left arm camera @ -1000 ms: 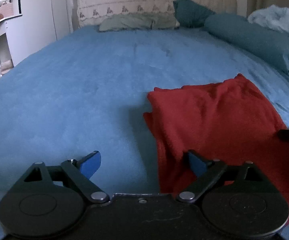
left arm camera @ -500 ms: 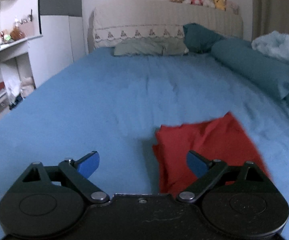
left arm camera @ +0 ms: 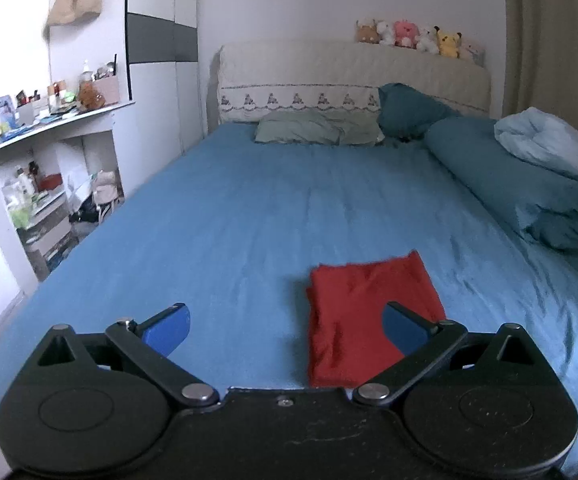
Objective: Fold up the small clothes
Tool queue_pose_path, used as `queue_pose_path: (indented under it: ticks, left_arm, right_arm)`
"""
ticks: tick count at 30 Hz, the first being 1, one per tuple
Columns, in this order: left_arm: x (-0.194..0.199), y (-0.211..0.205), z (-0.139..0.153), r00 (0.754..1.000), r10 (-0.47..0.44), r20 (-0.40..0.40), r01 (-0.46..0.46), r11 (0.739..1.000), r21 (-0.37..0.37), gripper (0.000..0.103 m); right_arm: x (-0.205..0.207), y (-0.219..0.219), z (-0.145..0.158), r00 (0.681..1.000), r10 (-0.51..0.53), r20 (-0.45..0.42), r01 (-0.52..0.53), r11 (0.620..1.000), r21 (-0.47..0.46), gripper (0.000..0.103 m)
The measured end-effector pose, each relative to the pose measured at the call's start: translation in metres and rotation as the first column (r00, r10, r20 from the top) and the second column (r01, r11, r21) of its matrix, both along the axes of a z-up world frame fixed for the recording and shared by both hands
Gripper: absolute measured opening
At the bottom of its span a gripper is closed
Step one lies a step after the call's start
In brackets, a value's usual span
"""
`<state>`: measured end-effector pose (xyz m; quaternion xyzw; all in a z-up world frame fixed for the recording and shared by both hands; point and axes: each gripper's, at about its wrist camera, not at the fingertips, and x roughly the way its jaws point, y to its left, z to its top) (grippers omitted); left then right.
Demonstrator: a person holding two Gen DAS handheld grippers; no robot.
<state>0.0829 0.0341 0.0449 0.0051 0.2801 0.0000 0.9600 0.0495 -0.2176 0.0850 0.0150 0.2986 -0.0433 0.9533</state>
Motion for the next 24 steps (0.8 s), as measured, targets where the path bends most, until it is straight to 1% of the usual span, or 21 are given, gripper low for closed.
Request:
queue_pose_path:
  ticks: [3,5,7,8,10,13,24]
  left_arm:
    - [-0.022,-0.002,-0.006,1.000,0.010,-0.019,-0.010,1.000,-0.010,0.103]
    - [-0.035,-0.003,-0.010,1.000,0.005,-0.014,-0.005,1.000,-0.006,0.103]
    - [-0.044,-0.006,-0.015,1.000,0.002,-0.012,-0.001,1.000,0.024,0.103]
    - [-0.047,-0.009,-0.019,1.000,0.001,-0.019,-0.001,0.999,0.045,0.103]
    - [-0.051,-0.011,-0.024,0.999,-0.002,-0.038,0.004,0.998,0.063,0.103]
    - [-0.057,-0.015,-0.028,0.999,-0.016,-0.042,0.018,0.999,0.050,0.103]
    - [-0.067,-0.023,-0.027,0.999,-0.036,-0.029,0.038,0.996,0.085,0.103]
  right_arm:
    - [-0.023,0.008,-0.004,1.000,-0.011,-0.024,0.011,1.000,-0.016,0.103]
    - [-0.036,0.010,-0.008,0.999,-0.014,-0.037,0.014,1.000,-0.012,0.103]
    - [-0.048,0.011,-0.013,0.999,-0.018,-0.045,0.018,1.000,0.005,0.103]
    - [-0.051,0.012,-0.016,0.999,-0.022,-0.045,0.022,1.000,0.006,0.103]
    - [-0.059,0.015,-0.019,0.998,-0.028,-0.051,0.028,1.000,0.006,0.103]
    - [-0.065,0.018,-0.024,0.997,-0.020,-0.074,0.021,1.000,0.009,0.103]
    - [-0.077,0.030,-0.028,0.995,-0.025,-0.093,0.025,1.000,-0.003,0.103]
